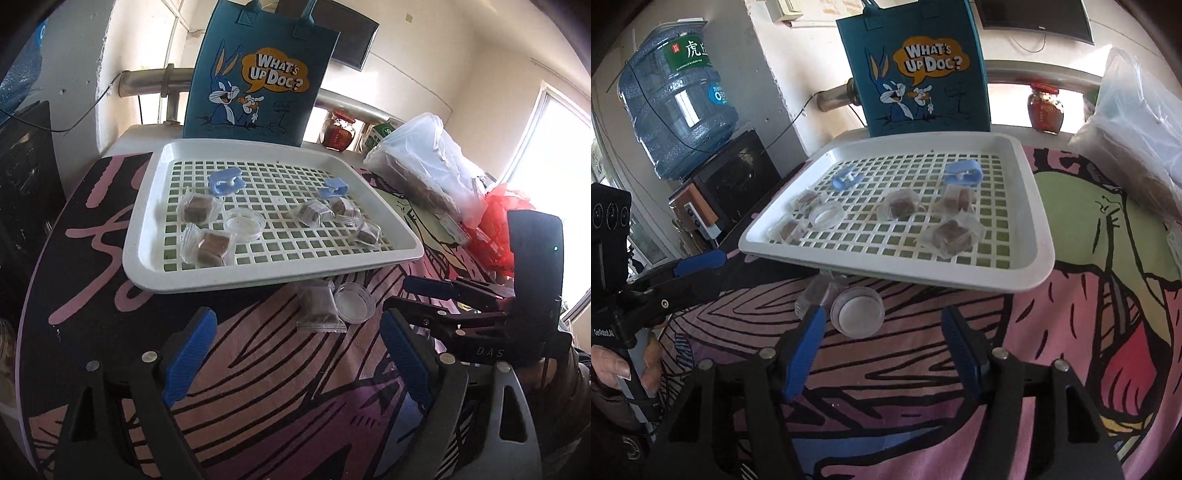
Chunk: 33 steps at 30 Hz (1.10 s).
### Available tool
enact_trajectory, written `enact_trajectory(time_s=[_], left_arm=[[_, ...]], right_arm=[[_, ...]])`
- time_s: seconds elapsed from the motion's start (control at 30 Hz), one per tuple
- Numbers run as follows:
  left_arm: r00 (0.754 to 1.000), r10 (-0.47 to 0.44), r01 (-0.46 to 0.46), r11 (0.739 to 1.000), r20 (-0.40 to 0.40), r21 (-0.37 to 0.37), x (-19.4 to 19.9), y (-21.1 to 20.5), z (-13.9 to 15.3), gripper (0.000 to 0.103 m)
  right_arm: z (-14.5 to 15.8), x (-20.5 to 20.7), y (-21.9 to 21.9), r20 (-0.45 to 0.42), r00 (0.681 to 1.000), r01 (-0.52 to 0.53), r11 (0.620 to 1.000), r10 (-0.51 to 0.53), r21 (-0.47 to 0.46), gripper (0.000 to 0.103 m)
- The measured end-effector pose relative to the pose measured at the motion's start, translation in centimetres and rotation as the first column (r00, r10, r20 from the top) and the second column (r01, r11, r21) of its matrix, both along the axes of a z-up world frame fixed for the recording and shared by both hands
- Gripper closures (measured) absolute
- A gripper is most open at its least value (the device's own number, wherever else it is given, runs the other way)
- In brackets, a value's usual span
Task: Organize objects
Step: 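Grasp a brown-snack packet with the left gripper while the right gripper grasps a clear round lid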
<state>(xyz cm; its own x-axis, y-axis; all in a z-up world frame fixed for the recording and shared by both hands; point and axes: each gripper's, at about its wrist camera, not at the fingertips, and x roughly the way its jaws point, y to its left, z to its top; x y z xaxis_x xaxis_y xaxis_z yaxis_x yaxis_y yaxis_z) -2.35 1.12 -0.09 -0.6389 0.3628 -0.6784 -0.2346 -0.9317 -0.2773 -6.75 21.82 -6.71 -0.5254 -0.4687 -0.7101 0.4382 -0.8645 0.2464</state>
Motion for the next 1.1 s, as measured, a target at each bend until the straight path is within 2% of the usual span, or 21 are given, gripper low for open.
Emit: enact_trajectory(time_s=[0.07, 0.13, 0.27, 0.4, 0.5, 0.57, 0.63, 0.67, 0.7, 0.77, 0.8, 1.0, 1.1], left_arm=[[1.000, -0.023, 0.023, 1.000, 0.016, -0.013, -0.5, 0.8, -0.8, 0.013], [0.999, -0.034, 0.035, 0.999, 0.039, -0.031, -1.2, 1.4, -1.5, 0.014], [0.997, -0.039, 0.044, 0.996, 0.065, -0.072, -2.7, 2.4, -2.5, 0.020], [0.997, -0.035, 0.041, 0.994, 0.065, -0.098, -3.4, 2.7, -3.0, 0.023], [0.997, -0.033, 0.039, 0.995, 0.063, -0.092, -3.7, 2.9, -3.0, 0.023], [0.997, -0.037, 0.044, 0.993, 0.065, -0.108, -4.0, 3.4, -3.0, 0.024], [0.996, -0.057, 0.064, 0.991, 0.063, -0.116, -4.0, 3.9, -3.0, 0.035], [0.997, -0.057, 0.065, 0.989, 0.061, -0.133, -4.0, 4.1, -3.0, 0.045], [0.996, -0.060, 0.068, 0.987, 0.060, -0.144, -3.9, 4.3, -3.0, 0.059], [0.997, -0.062, 0.070, 0.983, 0.053, -0.167, -3.9, 4.6, -2.9, 0.064], [0.996, -0.080, 0.087, 0.984, 0.051, -0.153, -3.8, 4.5, -2.9, 0.079], [0.995, -0.070, 0.077, 0.990, 0.065, -0.122, -2.7, 3.0, -2.9, 0.079], [0.996, -0.054, 0.063, 0.989, 0.064, -0.135, -2.0, 2.1, -2.8, 0.078]], right_arm=[[-0.4, -0.1, -0.6, -0.007, 1.000, -0.004, 0.999, 0.004, 0.041, 0.048], [-0.6, -0.1, -1.0, -0.022, 1.000, -0.001, 0.997, 0.003, 0.076, 0.049], [-1.0, -1.0, -1.5, 0.009, 1.000, 0.000, 0.996, -0.001, 0.091, 0.062], [-1.7, -1.7, -2.2, 0.024, 1.000, -0.006, 0.994, 0.003, 0.112, 0.069], [-2.0, -1.6, -2.5, 0.001, 1.000, -0.002, 0.989, 0.002, 0.149, 0.086], [-1.9, -1.6, -2.3, 0.004, 1.000, -0.006, 0.991, 0.005, 0.137, 0.098], [-1.9, -1.5, -1.9, -0.011, 1.000, 0.021, 0.988, -0.020, 0.156, 0.098], [-1.8, -1.4, -1.7, -0.014, 1.000, 0.029, 0.987, -0.027, 0.157, 0.098], [-1.8, -1.4, -1.5, -0.011, 0.999, 0.031, 0.988, -0.030, 0.150, 0.098], [-1.8, -1.4, -1.4, -0.012, 1.000, 0.030, 0.988, -0.029, 0.149, 0.099], [-1.7, -1.2, -1.5, -0.020, 0.999, 0.032, 0.987, -0.029, 0.157, 0.099], [-1.5, -0.2, -2.7, -0.062, 0.998, 0.005, 0.978, 0.008, 0.207, 0.100], [-1.5, 0.2, -3.0, -0.056, 0.998, -0.017, 0.978, 0.029, 0.207, 0.100]])
